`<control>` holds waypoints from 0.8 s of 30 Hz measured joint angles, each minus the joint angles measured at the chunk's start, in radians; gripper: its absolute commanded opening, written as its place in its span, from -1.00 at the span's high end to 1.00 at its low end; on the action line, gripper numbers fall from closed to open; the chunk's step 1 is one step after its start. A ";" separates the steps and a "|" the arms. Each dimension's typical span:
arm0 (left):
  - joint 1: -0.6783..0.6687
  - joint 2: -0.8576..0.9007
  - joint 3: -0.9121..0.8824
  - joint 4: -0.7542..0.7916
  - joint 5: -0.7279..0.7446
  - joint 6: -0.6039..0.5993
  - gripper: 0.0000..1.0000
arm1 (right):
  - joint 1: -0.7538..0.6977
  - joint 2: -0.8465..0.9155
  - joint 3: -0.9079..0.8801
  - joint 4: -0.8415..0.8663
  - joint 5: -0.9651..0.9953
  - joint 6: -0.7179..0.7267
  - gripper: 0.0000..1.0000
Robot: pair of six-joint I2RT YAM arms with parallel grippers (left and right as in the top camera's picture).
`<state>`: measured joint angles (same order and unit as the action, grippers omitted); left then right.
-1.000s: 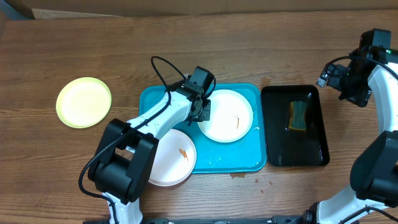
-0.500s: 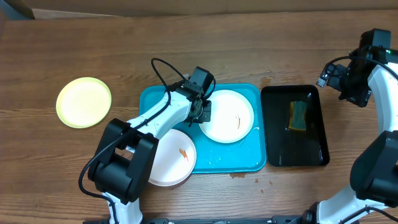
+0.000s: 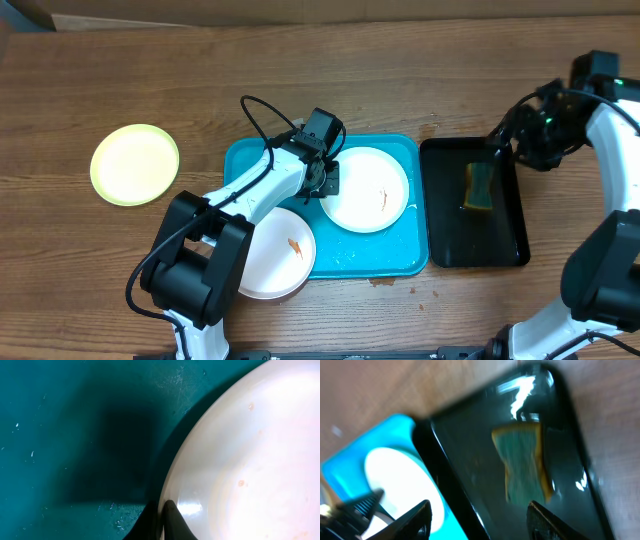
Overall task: Clean dirty plates on tray and stack at the side
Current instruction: 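Lower the right gripper into the black tray and grasp the sponge, then rub the sponge in the black tray's water with the right gripper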
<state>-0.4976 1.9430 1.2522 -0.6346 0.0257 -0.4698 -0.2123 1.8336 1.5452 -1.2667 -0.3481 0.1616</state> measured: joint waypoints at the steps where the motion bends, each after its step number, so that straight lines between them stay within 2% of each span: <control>1: 0.000 0.000 0.000 0.000 0.000 0.000 0.88 | 0.018 0.000 0.000 -0.019 0.026 0.002 -0.23; 5: 0.000 0.000 -0.001 0.001 0.000 0.000 0.78 | 0.109 0.000 -0.026 -0.055 0.169 0.038 -0.25; 8: 0.000 0.000 -0.006 -0.002 0.000 -0.003 0.76 | 0.171 0.000 -0.094 -0.014 0.270 0.071 -0.25; 10: 0.000 0.000 -0.007 -0.001 0.000 -0.003 0.74 | 0.200 0.000 -0.153 0.047 0.327 0.082 -0.26; 13: 0.000 0.000 -0.007 -0.003 0.000 -0.003 0.73 | 0.219 0.000 -0.235 0.145 0.381 0.099 -0.48; 15: 0.000 0.000 -0.008 -0.004 0.000 -0.003 0.71 | 0.219 0.000 -0.289 0.234 0.407 0.102 -0.54; 20: 0.000 0.000 -0.008 -0.004 0.000 -0.003 0.70 | 0.219 0.000 -0.395 0.437 0.438 0.100 -0.55; 24: 0.000 0.000 -0.008 -0.004 0.000 -0.003 0.70 | 0.219 0.000 -0.437 0.518 0.445 0.100 -0.59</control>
<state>-0.4976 1.9430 1.2438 -0.6388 0.0257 -0.4728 0.0067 1.8336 1.1080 -0.7486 0.0971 0.2611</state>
